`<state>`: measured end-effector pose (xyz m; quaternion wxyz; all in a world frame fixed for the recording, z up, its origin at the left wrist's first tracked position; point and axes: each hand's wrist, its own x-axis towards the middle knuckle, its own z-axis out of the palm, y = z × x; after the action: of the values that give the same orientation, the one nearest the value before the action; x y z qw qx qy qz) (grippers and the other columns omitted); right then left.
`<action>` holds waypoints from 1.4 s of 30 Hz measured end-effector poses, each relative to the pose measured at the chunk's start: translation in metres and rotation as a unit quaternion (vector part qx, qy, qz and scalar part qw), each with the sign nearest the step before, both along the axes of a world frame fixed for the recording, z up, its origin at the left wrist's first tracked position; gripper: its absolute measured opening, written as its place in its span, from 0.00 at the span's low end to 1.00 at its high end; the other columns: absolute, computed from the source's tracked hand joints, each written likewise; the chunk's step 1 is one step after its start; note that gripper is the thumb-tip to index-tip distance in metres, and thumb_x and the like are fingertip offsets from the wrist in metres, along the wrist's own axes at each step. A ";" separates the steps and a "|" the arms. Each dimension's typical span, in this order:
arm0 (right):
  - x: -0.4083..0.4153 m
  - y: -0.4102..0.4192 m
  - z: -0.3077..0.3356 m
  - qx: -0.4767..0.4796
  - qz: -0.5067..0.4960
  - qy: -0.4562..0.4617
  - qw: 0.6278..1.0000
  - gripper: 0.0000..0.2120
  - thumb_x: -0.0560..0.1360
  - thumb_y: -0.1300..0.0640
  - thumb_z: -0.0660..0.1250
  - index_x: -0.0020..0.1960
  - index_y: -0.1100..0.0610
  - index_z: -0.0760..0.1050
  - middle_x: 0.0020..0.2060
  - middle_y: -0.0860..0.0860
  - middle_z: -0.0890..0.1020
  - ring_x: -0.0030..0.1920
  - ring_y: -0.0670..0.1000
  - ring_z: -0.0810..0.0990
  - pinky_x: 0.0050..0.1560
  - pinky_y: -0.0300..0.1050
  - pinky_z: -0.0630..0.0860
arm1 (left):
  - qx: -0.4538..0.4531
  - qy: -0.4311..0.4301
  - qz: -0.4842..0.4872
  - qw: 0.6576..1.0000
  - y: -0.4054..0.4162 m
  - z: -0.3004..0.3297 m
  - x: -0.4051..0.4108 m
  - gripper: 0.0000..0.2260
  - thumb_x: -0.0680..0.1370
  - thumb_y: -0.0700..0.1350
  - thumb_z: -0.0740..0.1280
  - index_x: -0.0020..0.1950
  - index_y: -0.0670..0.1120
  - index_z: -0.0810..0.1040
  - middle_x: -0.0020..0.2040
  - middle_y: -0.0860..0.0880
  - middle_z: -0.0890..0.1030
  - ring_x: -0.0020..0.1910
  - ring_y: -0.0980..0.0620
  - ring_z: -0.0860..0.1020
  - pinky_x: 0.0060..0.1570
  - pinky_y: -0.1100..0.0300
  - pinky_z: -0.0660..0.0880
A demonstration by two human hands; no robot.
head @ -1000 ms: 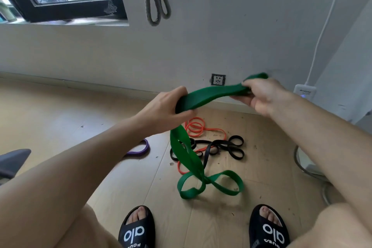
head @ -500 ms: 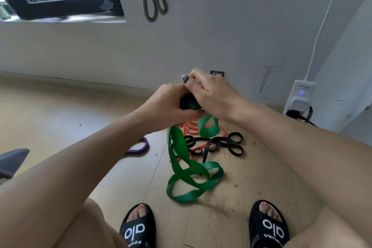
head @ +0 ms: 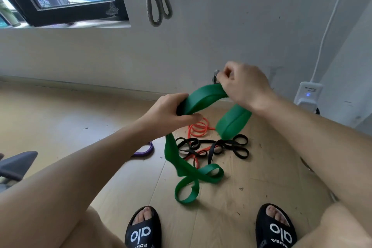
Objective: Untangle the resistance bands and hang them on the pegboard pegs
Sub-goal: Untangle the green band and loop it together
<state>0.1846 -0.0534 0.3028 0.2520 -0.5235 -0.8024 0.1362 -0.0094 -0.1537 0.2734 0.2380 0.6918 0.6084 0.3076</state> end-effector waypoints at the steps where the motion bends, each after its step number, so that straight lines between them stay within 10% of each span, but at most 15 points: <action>1: 0.001 0.002 -0.008 -0.048 0.011 -0.024 0.999 0.21 0.84 0.43 0.55 0.43 0.56 0.75 0.35 0.50 0.79 0.41 0.57 0.77 0.38 0.48 0.66 | 0.005 0.000 0.004 1.000 0.000 0.003 0.001 0.14 0.75 0.50 0.75 0.43 0.42 0.75 0.29 0.54 0.70 0.28 0.54 0.70 0.32 0.56 0.66; 6: -0.016 -0.022 -0.024 -0.288 0.136 0.108 0.942 0.31 0.80 0.31 0.47 0.45 0.52 0.79 0.45 0.54 0.83 0.46 0.52 0.79 0.54 0.54 0.75 | 0.017 -0.001 -0.017 1.000 0.000 0.009 0.006 0.08 0.76 0.43 0.74 0.44 0.43 0.76 0.30 0.51 0.76 0.27 0.53 0.76 0.29 0.53 0.74; 20: -0.041 -0.044 -0.025 -0.167 0.203 0.104 0.959 0.25 0.84 0.38 0.53 0.41 0.54 0.75 0.41 0.51 0.82 0.46 0.52 0.79 0.48 0.50 0.73 | 0.017 0.061 0.009 0.998 -0.006 0.009 0.003 0.08 0.70 0.42 0.77 0.40 0.47 0.78 0.31 0.53 0.75 0.30 0.57 0.71 0.33 0.61 0.68; 34: -0.020 -0.023 0.016 -0.036 0.167 0.133 0.976 0.28 0.83 0.48 0.62 0.27 0.54 0.59 0.20 0.45 0.64 0.24 0.47 0.63 0.31 0.47 0.61 | -0.074 0.040 -0.023 0.996 -0.005 -0.009 -0.014 0.10 0.72 0.47 0.76 0.37 0.55 0.76 0.31 0.54 0.75 0.31 0.56 0.72 0.38 0.49 0.73; 39: 0.002 -0.008 -0.006 -0.089 0.079 -0.048 0.992 0.21 0.85 0.46 0.57 0.35 0.52 0.67 0.33 0.50 0.74 0.40 0.56 0.74 0.40 0.47 0.65 | 0.031 0.029 0.023 0.999 0.000 0.005 -0.007 0.11 0.75 0.46 0.74 0.40 0.47 0.74 0.30 0.52 0.73 0.30 0.49 0.72 0.32 0.52 0.70; 42: -0.008 -0.021 -0.014 -0.163 0.122 0.021 0.979 0.19 0.86 0.44 0.51 0.42 0.51 0.72 0.44 0.51 0.80 0.51 0.57 0.79 0.51 0.51 0.73 | 0.090 0.041 0.031 0.995 0.001 0.015 0.001 0.09 0.75 0.39 0.72 0.40 0.45 0.73 0.31 0.49 0.76 0.31 0.49 0.74 0.33 0.54 0.70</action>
<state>0.1765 -0.0744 0.2889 0.1616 -0.4526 -0.8217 0.3062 -0.0083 -0.1524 0.2889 0.1399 0.7035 0.6085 0.3395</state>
